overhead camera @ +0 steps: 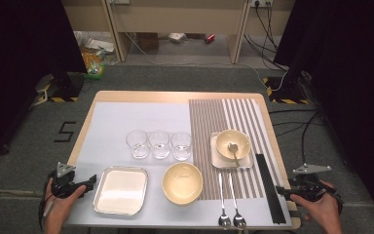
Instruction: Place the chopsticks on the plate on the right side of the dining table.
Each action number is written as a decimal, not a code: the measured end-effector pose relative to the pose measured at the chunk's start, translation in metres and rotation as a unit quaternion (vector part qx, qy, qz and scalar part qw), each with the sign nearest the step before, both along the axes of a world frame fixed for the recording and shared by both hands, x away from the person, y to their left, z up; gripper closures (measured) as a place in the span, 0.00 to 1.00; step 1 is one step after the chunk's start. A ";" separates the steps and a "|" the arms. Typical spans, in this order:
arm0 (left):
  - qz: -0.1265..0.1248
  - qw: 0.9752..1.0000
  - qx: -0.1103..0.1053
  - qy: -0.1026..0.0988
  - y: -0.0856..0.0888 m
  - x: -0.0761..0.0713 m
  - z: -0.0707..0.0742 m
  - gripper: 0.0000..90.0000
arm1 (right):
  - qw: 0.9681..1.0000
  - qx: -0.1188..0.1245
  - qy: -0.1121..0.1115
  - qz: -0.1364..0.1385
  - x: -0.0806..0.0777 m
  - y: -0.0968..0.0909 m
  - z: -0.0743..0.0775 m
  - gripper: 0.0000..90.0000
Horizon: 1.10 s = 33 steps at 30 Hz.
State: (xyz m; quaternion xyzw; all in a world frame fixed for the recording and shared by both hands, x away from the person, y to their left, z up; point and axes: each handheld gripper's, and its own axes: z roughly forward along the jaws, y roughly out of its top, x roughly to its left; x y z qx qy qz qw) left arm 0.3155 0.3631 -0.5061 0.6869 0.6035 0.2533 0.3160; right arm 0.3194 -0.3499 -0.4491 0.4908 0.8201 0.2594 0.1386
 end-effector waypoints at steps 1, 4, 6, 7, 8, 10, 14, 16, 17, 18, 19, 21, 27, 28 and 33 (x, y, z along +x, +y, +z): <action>0.000 1.000 0.000 0.000 0.000 0.000 0.000 0.15 | 1.000 -0.002 0.000 0.004 0.000 0.000 0.000 0.44; 0.000 1.000 0.000 0.000 0.000 0.000 0.000 0.15 | 1.000 -0.003 0.003 0.005 0.000 0.002 0.000 0.46; 0.000 1.000 0.000 -0.001 0.000 0.000 0.000 0.15 | 1.000 -0.004 0.005 0.005 -0.002 0.003 0.001 0.48; 0.000 1.000 0.000 -0.001 0.000 0.000 0.000 0.15 | 1.000 -0.005 0.005 0.006 -0.002 0.004 0.002 0.49; 0.000 1.000 0.000 -0.001 0.000 0.000 0.000 0.15 | 1.000 -0.006 0.003 0.007 -0.002 0.004 0.003 0.50; 0.000 1.000 0.000 0.000 0.000 0.000 0.000 0.15 | 1.000 -0.008 0.001 0.011 -0.003 0.006 0.004 0.52; 0.000 1.000 0.000 -0.001 0.000 0.000 0.000 0.15 | 1.000 -0.008 0.005 0.012 -0.002 0.008 0.003 0.57; 0.000 1.000 0.000 -0.001 0.000 0.000 0.000 0.15 | 1.000 -0.013 0.011 0.013 -0.002 0.009 0.000 0.61; 0.000 1.000 0.000 -0.001 0.000 0.000 0.000 0.15 | 1.000 -0.017 0.012 0.015 -0.001 0.009 -0.001 0.62; 0.000 1.000 0.000 -0.001 0.000 0.000 0.000 0.15 | 1.000 -0.018 0.016 0.014 -0.001 0.009 -0.002 0.63; 0.000 1.000 0.000 -0.001 0.000 0.000 0.000 0.15 | 1.000 -0.019 0.015 0.012 -0.001 0.010 -0.003 0.64; 0.000 1.000 0.000 -0.001 0.000 0.000 0.000 0.15 | 1.000 -0.022 0.016 0.013 0.000 0.010 -0.004 0.65; 0.000 1.000 0.000 -0.001 0.000 0.000 0.000 0.15 | 1.000 -0.020 0.021 0.011 0.000 0.015 -0.005 0.71; 0.000 1.000 0.000 -0.001 0.000 0.000 0.000 0.15 | 1.000 -0.020 0.020 0.012 0.000 0.015 -0.006 0.71; 0.000 1.000 0.000 -0.001 0.000 0.000 0.000 0.15 | 0.999 -0.020 0.027 0.009 0.001 0.015 -0.009 0.74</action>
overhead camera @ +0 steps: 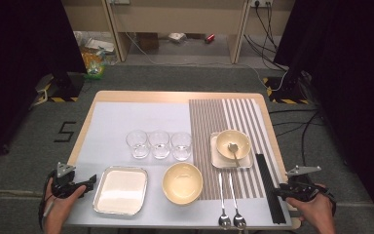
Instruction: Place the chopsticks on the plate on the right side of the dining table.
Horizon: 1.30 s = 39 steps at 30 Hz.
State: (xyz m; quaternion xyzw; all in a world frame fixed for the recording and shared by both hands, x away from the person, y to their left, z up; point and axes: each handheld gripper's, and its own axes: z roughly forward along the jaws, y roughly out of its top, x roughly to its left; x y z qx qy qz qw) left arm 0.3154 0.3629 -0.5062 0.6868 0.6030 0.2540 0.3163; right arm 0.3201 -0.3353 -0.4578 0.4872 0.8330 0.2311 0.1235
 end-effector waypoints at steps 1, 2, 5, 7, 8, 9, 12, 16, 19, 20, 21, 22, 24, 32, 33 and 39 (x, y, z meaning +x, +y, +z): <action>0.000 1.000 0.001 0.000 0.000 0.000 0.000 0.15 | 1.000 0.004 0.002 -0.002 0.000 0.000 0.000 0.74; 0.000 1.000 0.001 0.000 0.000 0.000 0.000 0.15 | 1.000 0.006 0.001 -0.004 0.000 -0.001 0.000 0.74; 0.000 1.000 0.000 0.000 0.000 0.000 0.000 0.15 | 1.000 0.008 0.005 -0.006 0.000 -0.001 0.000 0.75; 0.001 1.000 0.001 -0.001 0.000 0.000 0.000 0.15 | 1.000 0.011 0.010 -0.007 0.000 0.000 -0.001 0.75; 0.000 1.000 0.001 0.001 0.000 0.000 0.000 0.15 | 1.000 0.008 0.011 -0.004 0.000 -0.001 -0.001 0.76; 0.001 1.000 0.001 0.000 0.000 0.000 0.000 0.15 | 1.000 0.006 0.017 -0.008 0.000 0.000 -0.002 0.76; 0.000 1.000 0.001 0.000 0.000 0.000 0.000 0.15 | 0.999 0.013 0.030 -0.006 0.001 -0.002 -0.002 0.78; 0.001 1.000 0.002 0.000 0.000 0.000 0.000 0.15 | 0.999 0.018 0.043 -0.005 0.006 -0.005 -0.001 0.82; 0.001 1.000 0.002 0.000 0.000 0.000 0.000 0.15 | 0.998 0.016 0.061 -0.006 0.011 -0.005 0.000 0.84; 0.001 1.000 0.002 0.001 0.000 0.000 0.000 0.15 | 0.998 0.012 0.069 -0.006 0.013 -0.004 0.001 0.85; 0.001 1.000 0.002 0.001 0.000 0.000 0.000 0.15 | 0.997 0.009 0.079 -0.004 0.016 -0.004 0.002 0.86; 0.001 1.000 0.002 0.000 0.000 0.000 0.000 0.15 | 0.996 0.006 0.089 -0.005 0.020 -0.004 0.002 0.86; 0.001 1.000 0.002 0.001 0.000 0.000 0.000 0.15 | 0.994 0.002 0.111 -0.014 0.026 -0.002 0.004 0.89; 0.001 1.000 0.001 0.001 0.000 0.000 0.000 0.15 | 0.982 -0.008 0.184 -0.045 0.045 0.000 0.007 0.93; 0.001 1.000 0.002 0.001 0.000 0.000 0.000 0.15 | 0.979 -0.011 0.195 -0.052 0.047 0.002 0.008 0.93; 0.001 1.000 0.001 0.001 0.000 0.000 0.000 0.15 | 0.976 -0.042 0.207 -0.054 0.053 0.009 0.008 0.94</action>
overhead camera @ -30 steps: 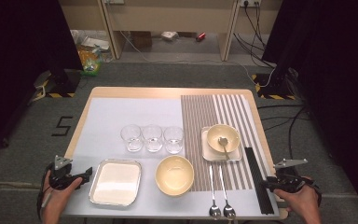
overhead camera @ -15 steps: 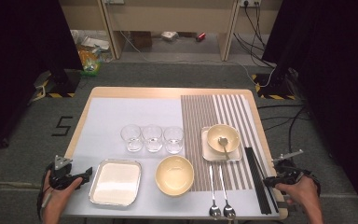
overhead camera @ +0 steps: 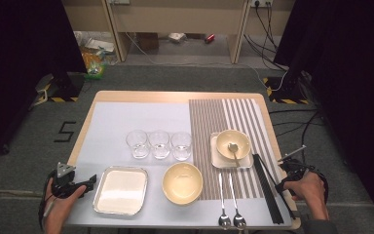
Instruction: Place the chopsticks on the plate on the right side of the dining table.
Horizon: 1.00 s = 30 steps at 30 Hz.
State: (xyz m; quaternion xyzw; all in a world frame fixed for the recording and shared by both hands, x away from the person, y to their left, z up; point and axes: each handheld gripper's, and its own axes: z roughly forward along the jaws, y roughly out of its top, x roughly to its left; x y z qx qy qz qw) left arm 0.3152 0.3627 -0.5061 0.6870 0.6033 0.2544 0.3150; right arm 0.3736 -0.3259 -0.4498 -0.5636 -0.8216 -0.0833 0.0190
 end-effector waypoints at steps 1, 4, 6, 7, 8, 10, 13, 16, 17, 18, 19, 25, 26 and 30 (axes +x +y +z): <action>0.000 1.000 0.000 0.000 0.000 0.000 0.000 0.15 | 1.000 0.000 0.003 -0.003 0.001 0.000 0.000 0.94; 0.000 1.000 0.000 0.000 0.000 0.000 0.000 0.15 | 1.000 0.005 0.008 -0.008 0.002 -0.002 0.000 0.94; 0.000 1.000 0.000 0.000 0.000 0.000 0.000 0.15 | 1.000 0.012 0.011 -0.010 0.002 -0.003 0.000 0.94; 0.000 1.000 0.000 0.000 0.000 0.000 0.000 0.15 | 1.000 0.017 0.009 -0.005 0.002 -0.006 -0.001 0.95; 0.000 1.000 0.000 0.000 0.000 0.000 0.000 0.15 | 1.000 0.026 0.010 -0.015 0.002 -0.008 -0.001 0.95; 0.000 1.000 0.000 0.000 0.000 0.000 0.000 0.15 | 0.999 0.047 0.015 -0.021 0.002 -0.012 -0.001 0.95; 0.000 1.000 0.000 0.000 0.000 0.000 0.000 0.15 | 0.998 0.059 0.011 -0.016 0.001 -0.016 -0.002 0.95; 0.000 1.000 0.000 0.000 0.000 0.000 0.000 0.15 | 0.997 0.073 0.000 -0.014 0.001 -0.019 -0.001 0.96; 0.000 1.000 0.000 0.000 0.000 0.000 0.000 0.15 | 0.997 0.075 -0.007 -0.015 0.001 -0.020 0.001 0.96; 0.000 1.000 0.000 -0.001 0.000 0.000 0.000 0.15 | 0.997 0.078 -0.011 -0.007 0.002 -0.022 0.002 0.96; 0.000 1.000 0.000 0.000 0.000 0.000 0.000 0.15 | 0.996 0.083 -0.013 -0.011 0.002 -0.022 0.005 0.96; 0.000 1.000 0.000 -0.001 0.000 0.000 0.000 0.15 | 0.997 0.067 -0.041 0.001 0.012 -0.019 0.024 0.96; 0.001 1.000 0.000 -0.002 0.000 0.000 0.000 0.15 | 0.997 0.064 -0.042 0.002 0.015 -0.018 0.026 0.96; 0.000 1.000 0.000 -0.001 0.000 0.000 0.000 0.15 | 0.997 0.065 -0.047 0.007 0.025 -0.012 0.030 0.96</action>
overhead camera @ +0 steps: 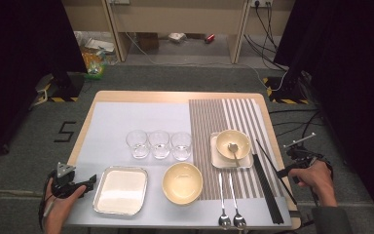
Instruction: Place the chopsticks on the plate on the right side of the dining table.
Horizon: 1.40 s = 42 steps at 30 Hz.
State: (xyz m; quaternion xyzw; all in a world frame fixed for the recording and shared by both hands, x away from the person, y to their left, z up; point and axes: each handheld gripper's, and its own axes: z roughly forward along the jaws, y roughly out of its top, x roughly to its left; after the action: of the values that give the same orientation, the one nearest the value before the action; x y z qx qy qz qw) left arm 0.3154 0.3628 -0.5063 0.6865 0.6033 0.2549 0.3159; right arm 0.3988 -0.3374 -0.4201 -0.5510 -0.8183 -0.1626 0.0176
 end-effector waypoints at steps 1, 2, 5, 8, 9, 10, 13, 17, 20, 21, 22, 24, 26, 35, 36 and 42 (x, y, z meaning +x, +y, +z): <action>0.000 1.000 0.000 0.000 0.000 0.000 0.000 0.15 | 1.000 -0.003 -0.004 0.003 0.003 0.001 0.001 0.96; 0.000 1.000 0.001 0.000 0.000 0.000 0.000 0.15 | 1.000 -0.006 -0.001 0.000 0.006 0.003 0.002 0.96; 0.000 1.000 0.000 -0.001 0.000 0.000 0.000 0.15 | 1.000 -0.013 0.002 0.001 0.015 0.010 0.003 0.96; 0.000 1.000 0.000 0.001 0.000 0.000 0.000 0.15 | 1.000 -0.010 0.001 0.003 0.023 0.019 0.006 0.96; 0.000 1.000 0.000 0.001 0.000 0.000 0.000 0.15 | 1.000 -0.012 -0.004 0.011 0.027 0.021 0.005 0.96; -0.001 1.000 -0.001 0.001 0.000 0.000 0.000 0.15 | 1.000 -0.013 0.000 0.007 0.030 0.025 0.006 0.96; -0.001 1.000 -0.001 0.001 0.000 0.000 0.000 0.15 | 1.000 -0.021 0.001 0.016 0.039 0.033 0.004 0.96; 0.000 1.000 0.000 0.000 0.000 0.000 0.000 0.15 | 1.000 -0.021 0.009 0.009 0.049 0.045 0.000 0.96; 0.000 1.000 0.000 0.000 0.000 0.000 0.000 0.15 | 1.000 -0.023 0.009 0.012 0.057 0.052 -0.002 0.96; 0.000 1.000 0.000 0.001 0.000 0.000 0.000 0.15 | 1.000 -0.024 0.009 0.015 0.059 0.055 -0.003 0.96; -0.001 1.000 0.000 0.001 0.000 0.000 0.000 0.15 | 0.999 -0.025 0.006 0.020 0.061 0.056 -0.004 0.96; -0.001 1.000 0.000 0.001 0.000 0.000 0.000 0.15 | 1.000 -0.025 0.008 0.016 0.064 0.061 -0.004 0.96; 0.000 1.000 0.000 0.001 0.000 0.000 0.000 0.15 | 1.000 -0.024 0.007 0.017 0.067 0.064 -0.005 0.96; -0.001 1.000 0.000 0.001 0.000 0.000 0.000 0.15 | 0.999 -0.036 0.007 0.024 0.075 0.074 -0.008 0.96; 0.000 1.000 0.000 0.001 0.000 0.000 0.000 0.15 | 0.999 -0.034 0.007 0.024 0.075 0.074 -0.008 0.96; 0.000 1.000 0.001 0.000 0.000 0.000 0.000 0.15 | 0.999 -0.038 0.003 0.027 0.077 0.078 -0.011 0.95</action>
State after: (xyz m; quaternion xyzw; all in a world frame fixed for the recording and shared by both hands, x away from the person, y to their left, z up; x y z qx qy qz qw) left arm 0.3153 0.3627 -0.5062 0.6866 0.6032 0.2552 0.3155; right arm 0.4762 -0.2597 -0.4309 -0.5299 -0.8382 -0.1291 0.0036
